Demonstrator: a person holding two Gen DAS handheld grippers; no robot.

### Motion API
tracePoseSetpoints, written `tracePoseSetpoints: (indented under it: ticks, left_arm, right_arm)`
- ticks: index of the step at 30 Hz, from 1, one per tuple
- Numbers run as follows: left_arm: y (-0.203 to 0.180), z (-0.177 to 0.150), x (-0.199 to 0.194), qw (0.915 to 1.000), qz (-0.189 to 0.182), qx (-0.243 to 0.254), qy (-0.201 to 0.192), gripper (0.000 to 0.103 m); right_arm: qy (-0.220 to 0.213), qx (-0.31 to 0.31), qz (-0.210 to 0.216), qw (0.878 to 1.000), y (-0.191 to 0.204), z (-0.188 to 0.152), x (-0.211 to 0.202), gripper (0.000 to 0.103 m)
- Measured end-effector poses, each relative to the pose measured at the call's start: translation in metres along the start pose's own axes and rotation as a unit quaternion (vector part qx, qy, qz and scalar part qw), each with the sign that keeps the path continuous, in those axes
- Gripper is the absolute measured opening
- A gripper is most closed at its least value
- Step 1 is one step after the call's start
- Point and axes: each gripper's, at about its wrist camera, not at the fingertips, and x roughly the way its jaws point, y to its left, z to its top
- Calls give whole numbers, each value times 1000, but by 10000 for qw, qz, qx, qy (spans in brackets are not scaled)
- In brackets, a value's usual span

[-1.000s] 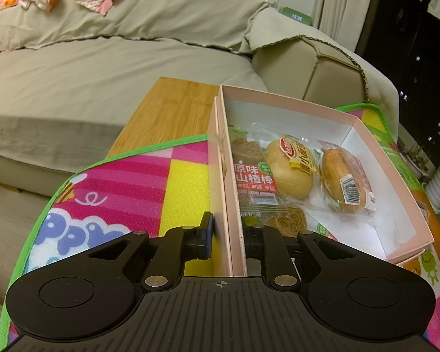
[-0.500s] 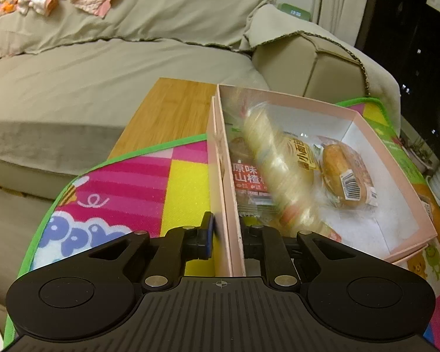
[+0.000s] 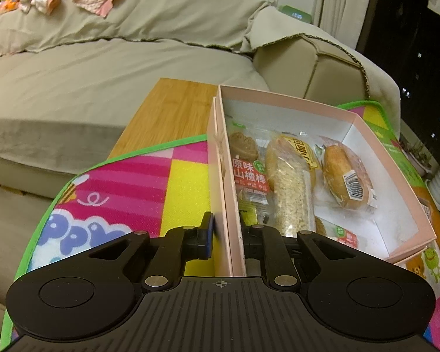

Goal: Organize objects
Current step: 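Lower the right tool onto the red nut snack bag and grasp it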

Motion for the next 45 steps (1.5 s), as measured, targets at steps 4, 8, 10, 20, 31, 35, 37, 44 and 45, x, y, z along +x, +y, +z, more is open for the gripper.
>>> tracePoseSetpoints:
  ticks: [4, 8, 10, 20, 31, 35, 37, 44, 45]
  left_arm:
    - [0, 0, -1, 10000, 4, 17, 4, 16]
    - [0, 0, -1, 10000, 5, 15, 4, 16]
    - [0, 0, -1, 10000, 5, 16, 2, 16]
    - [1, 0, -1, 10000, 1, 28, 13, 16]
    - [1, 0, -1, 10000, -1, 28, 12, 16]
    - [1, 0, -1, 10000, 0, 25, 11, 16]
    - [1, 0, -1, 10000, 1, 24, 11, 16]
    - [1, 0, -1, 10000, -2, 27, 8, 16]
    - [1, 0, -1, 10000, -3, 23, 7, 16]
  right_arm:
    - [40, 97, -85, 9999, -6, -3, 15, 73]
    - [131, 345, -70, 9993, -15, 1, 27, 74]
    - [170, 448, -43, 9988, -19, 6, 34, 75]
    - [321, 608, -71, 9976, -15, 39, 94, 83]
    - [386, 23, 12, 9993, -9, 27, 80, 78]
    - [424, -278, 78, 9987, -10, 15, 54, 78]
    - [462, -422, 64, 9980, -11, 10, 40, 78]
    - [375, -769, 86, 9963, -8, 4, -11, 78]
    - [313, -800, 124, 9962, -7, 5, -19, 78]
